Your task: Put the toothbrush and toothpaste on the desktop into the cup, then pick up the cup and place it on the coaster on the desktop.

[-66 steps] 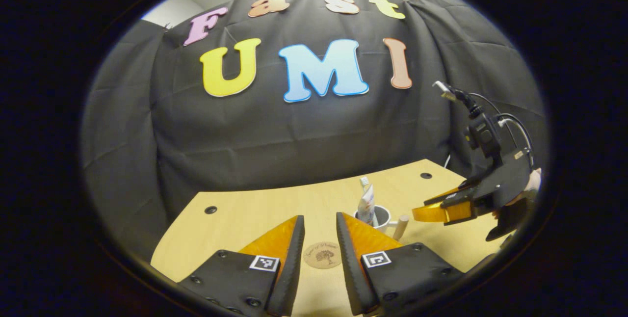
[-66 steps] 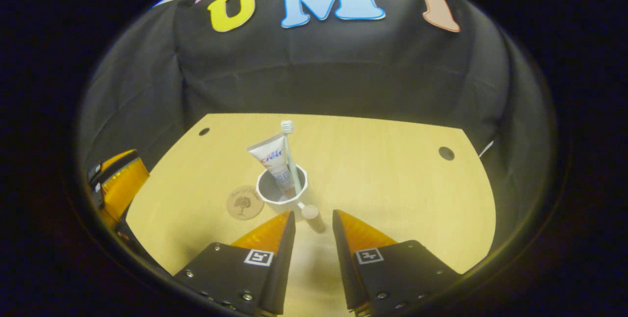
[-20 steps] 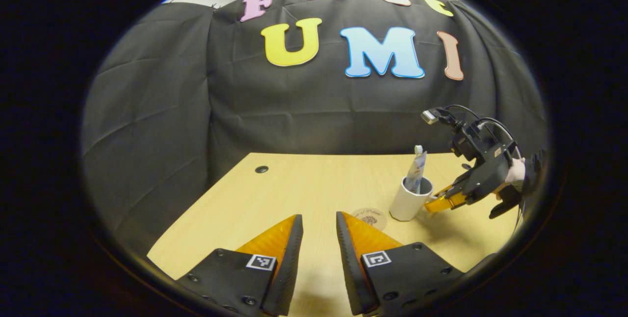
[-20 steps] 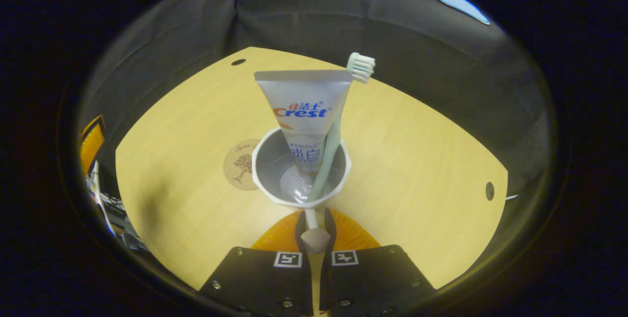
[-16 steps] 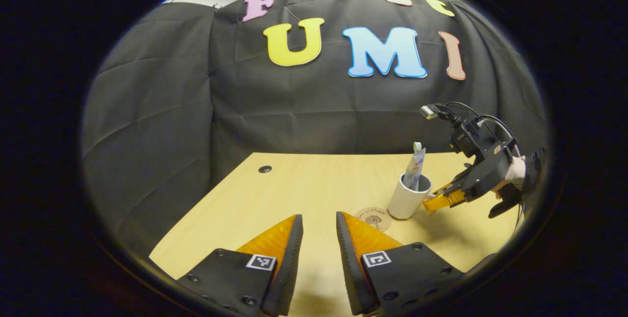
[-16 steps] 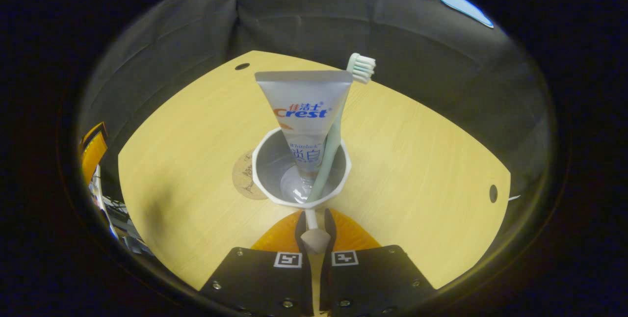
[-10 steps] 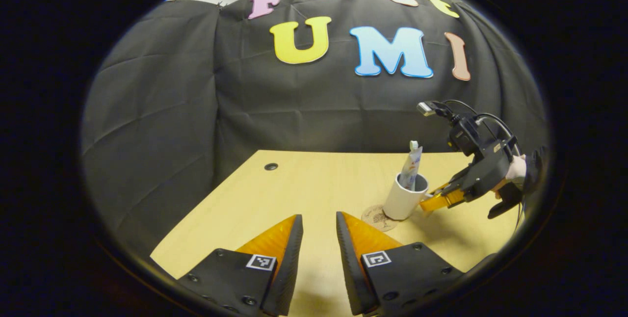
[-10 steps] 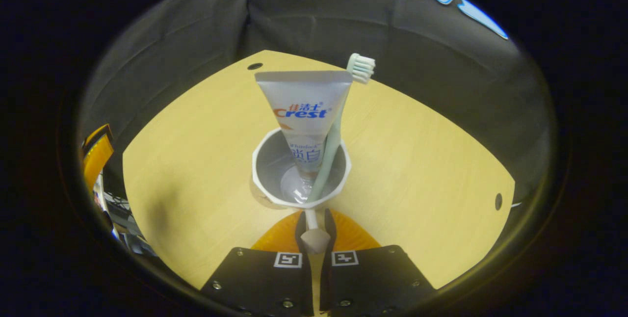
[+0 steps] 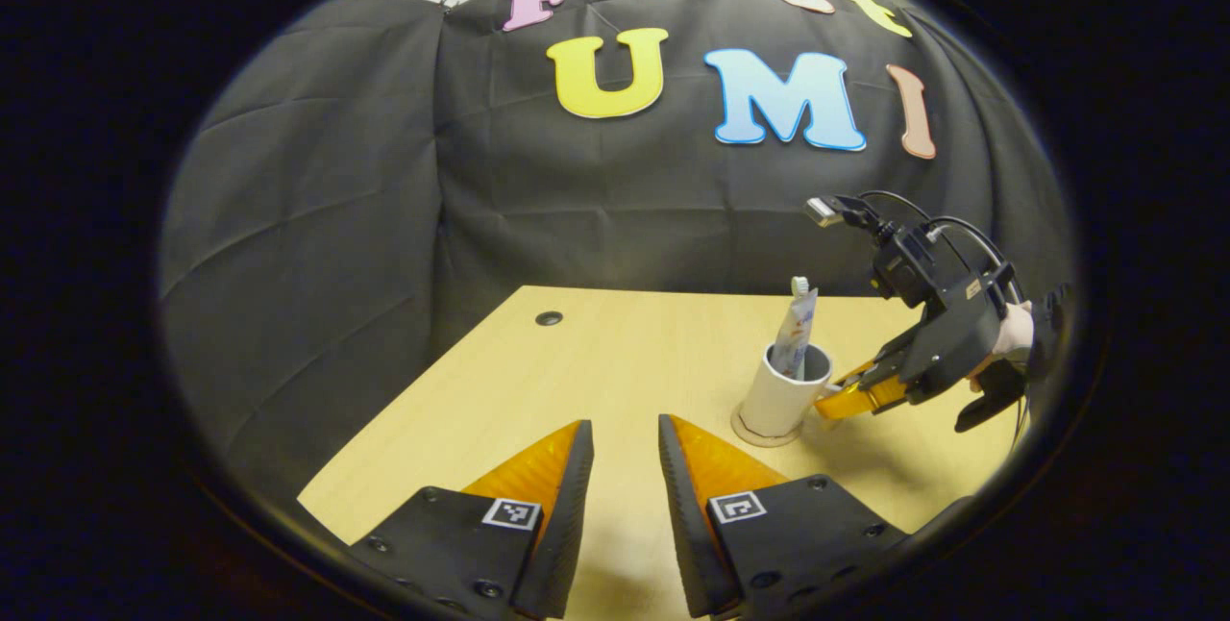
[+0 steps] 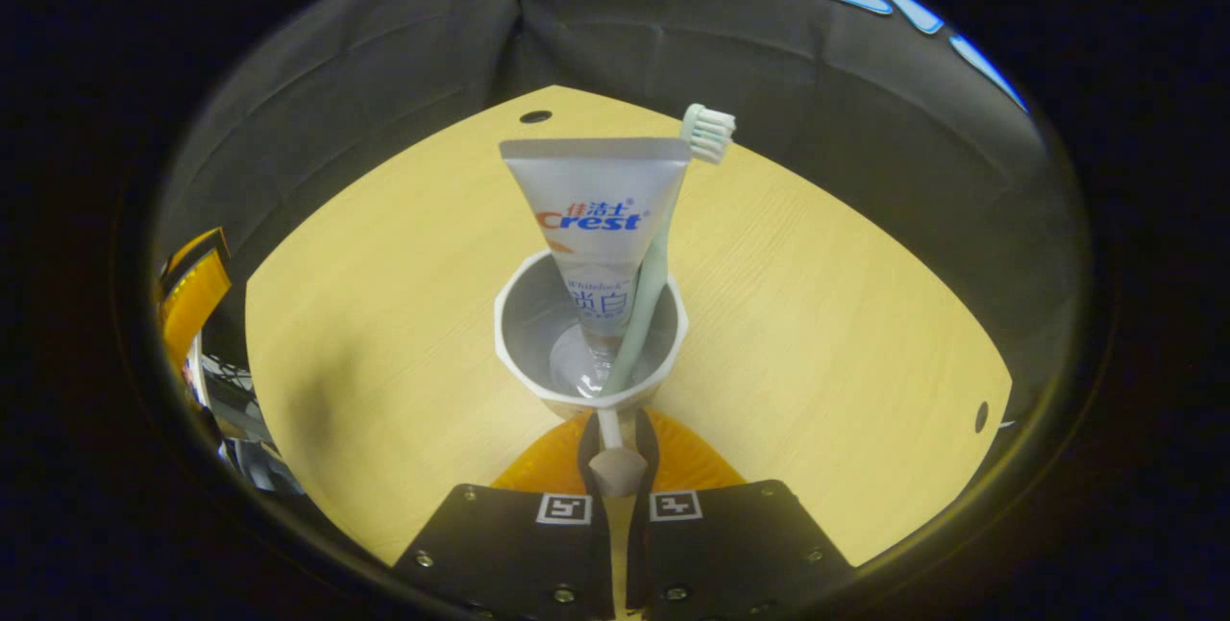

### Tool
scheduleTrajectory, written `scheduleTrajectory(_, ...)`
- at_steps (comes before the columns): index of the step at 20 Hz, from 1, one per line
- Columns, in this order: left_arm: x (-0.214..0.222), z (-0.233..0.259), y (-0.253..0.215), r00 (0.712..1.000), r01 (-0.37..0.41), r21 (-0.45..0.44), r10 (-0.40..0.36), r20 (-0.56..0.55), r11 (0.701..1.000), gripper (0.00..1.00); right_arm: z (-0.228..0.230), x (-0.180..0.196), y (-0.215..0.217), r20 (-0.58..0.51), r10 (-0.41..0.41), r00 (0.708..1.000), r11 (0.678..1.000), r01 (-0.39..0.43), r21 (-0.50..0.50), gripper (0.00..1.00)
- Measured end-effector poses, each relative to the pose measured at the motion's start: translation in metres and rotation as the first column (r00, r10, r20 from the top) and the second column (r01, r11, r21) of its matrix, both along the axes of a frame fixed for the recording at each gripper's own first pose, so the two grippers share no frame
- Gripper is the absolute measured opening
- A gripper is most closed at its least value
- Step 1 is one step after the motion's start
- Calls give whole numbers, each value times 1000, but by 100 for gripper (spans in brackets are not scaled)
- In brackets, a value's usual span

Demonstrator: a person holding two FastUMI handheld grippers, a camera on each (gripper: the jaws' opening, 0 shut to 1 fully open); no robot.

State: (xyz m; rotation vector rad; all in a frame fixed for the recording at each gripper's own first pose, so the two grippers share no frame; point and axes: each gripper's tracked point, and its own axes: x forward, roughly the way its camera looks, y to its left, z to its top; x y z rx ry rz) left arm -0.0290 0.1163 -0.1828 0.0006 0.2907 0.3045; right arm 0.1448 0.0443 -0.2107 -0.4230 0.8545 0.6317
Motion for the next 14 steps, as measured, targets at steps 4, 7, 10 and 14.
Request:
scheduleTrajectory(4,0,-2,-2,1000,3,-7,-3,-4,1000,43,-3,-1,2,-5,-8,1000,1000,8,-4,7)
scheduleTrajectory(7,0,-2,-1,1000,5,-6,-5,-7,1000,43,-4,-2,3,-11,-13,1000,1000,13,2,7)
scheduleTrajectory(10,1,-1,-4,1000,11,-4,-11,-7,1000,43,-2,-5,7,-13,-6,1000,1000,7,22,17)
scheduleTrajectory(14,6,4,-11,999,34,5,-34,-7,999,47,1,-13,4,3,-9,1000,1000,9,28,23)
